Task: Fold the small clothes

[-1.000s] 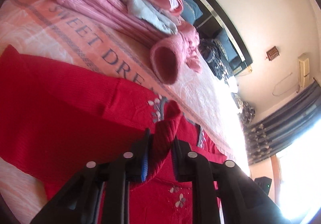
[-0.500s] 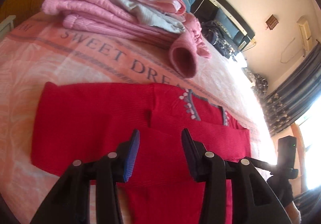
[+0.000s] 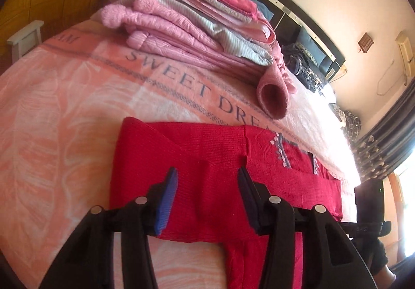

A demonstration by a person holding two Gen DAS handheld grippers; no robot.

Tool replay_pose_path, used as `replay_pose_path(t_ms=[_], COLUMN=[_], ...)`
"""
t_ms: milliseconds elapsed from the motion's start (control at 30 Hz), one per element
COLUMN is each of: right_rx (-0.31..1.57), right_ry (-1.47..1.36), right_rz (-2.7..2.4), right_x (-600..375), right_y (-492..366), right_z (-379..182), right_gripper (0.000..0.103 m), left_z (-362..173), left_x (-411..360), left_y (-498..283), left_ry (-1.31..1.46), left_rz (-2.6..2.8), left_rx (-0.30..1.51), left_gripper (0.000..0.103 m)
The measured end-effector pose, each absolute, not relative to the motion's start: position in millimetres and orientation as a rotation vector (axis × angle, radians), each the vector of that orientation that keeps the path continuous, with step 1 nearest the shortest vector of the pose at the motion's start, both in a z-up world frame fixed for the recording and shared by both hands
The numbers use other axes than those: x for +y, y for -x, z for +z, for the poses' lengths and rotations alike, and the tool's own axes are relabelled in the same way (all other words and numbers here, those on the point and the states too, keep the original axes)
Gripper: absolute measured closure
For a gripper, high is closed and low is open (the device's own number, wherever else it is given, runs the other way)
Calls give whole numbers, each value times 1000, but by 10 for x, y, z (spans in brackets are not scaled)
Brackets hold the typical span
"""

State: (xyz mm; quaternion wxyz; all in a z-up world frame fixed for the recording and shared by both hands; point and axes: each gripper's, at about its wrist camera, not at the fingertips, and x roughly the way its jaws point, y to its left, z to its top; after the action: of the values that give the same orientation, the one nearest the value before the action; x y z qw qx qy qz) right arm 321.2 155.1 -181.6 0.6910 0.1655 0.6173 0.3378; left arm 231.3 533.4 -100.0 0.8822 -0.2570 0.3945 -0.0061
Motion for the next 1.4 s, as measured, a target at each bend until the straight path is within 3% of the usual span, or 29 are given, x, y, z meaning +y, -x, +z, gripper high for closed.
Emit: replay_pose_path(t_ms=[133, 267, 367, 767, 1400], right_rx=[1399, 1384, 1347, 1087, 995], right_ry=[-365, -393, -379, -288, -358], right_rz=[727, 738, 741, 747, 523], right_x=[1626, 1685, 1727, 1239, -415], right_y=[-3220, -3252, -3254, -3293, -3392], right_z=[-1909, -1917, -1846, -1018, -881], right_gripper=[68, 93, 97, 98, 98], left_z=[-1079, -1160, -1156, -1131, -1199], left_x=[5472, 5537, 5547, 5450, 4473], left_y=[-2298, -2307, -2304, -2362, -2710], left_ry=[588, 632, 627, 640, 515], left_rz=[24, 50, 67, 105, 5], left_rx=[833, 846, 835, 809, 870], left_gripper=[54, 54, 54, 54, 54])
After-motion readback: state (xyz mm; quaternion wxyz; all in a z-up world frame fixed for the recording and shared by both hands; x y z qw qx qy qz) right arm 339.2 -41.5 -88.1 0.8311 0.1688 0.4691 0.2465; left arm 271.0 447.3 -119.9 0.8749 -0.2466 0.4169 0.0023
